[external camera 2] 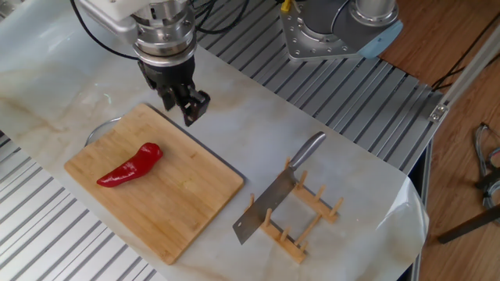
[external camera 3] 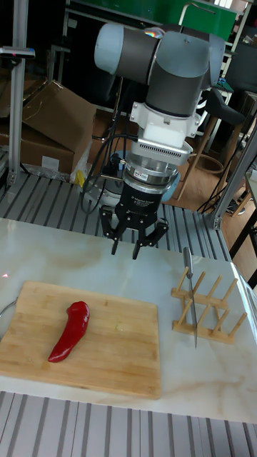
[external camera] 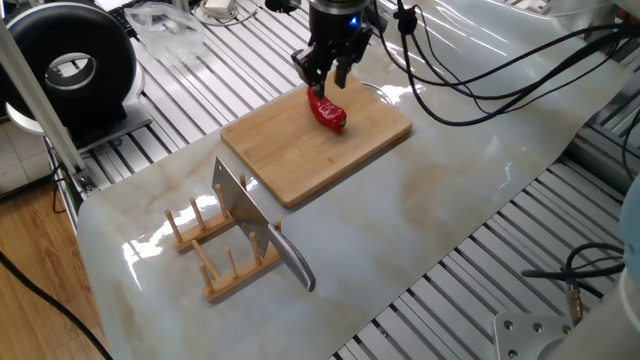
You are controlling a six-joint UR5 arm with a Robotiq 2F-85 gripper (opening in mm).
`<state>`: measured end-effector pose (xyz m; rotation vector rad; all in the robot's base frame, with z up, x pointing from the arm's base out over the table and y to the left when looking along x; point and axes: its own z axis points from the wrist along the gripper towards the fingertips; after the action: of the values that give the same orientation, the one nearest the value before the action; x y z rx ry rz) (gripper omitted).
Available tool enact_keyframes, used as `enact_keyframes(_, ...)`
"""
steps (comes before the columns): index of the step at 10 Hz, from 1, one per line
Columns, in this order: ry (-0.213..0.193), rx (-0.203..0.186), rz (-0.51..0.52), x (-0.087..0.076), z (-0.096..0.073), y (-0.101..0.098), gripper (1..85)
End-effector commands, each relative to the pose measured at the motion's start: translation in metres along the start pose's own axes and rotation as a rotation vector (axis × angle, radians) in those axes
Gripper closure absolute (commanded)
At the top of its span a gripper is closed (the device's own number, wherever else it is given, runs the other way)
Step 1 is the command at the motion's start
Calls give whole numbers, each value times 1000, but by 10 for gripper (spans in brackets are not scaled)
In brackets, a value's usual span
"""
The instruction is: Chop the chili peppers
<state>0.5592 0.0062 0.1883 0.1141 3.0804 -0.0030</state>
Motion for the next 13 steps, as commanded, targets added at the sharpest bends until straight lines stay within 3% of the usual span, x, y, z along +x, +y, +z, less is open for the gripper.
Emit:
enact_keyframes(1, -20, -13, 25, -5, -1, 5, 843)
enact_keyframes(4, -44, -17, -13, -10, 1, 12, 843)
enact_keyframes(7, -43, -63, -34, -9, 7, 31, 843)
enact_keyframes(9, -49, -89, -13, -4, 19, 59, 843)
enact_keyframes(10, -38, -75, -12, 6, 26, 73, 843)
enact_keyframes(11, -17, -100, 2, 19, 29, 92, 843)
enact_keyframes(13, 2, -202, 33, 35, 33, 135, 843)
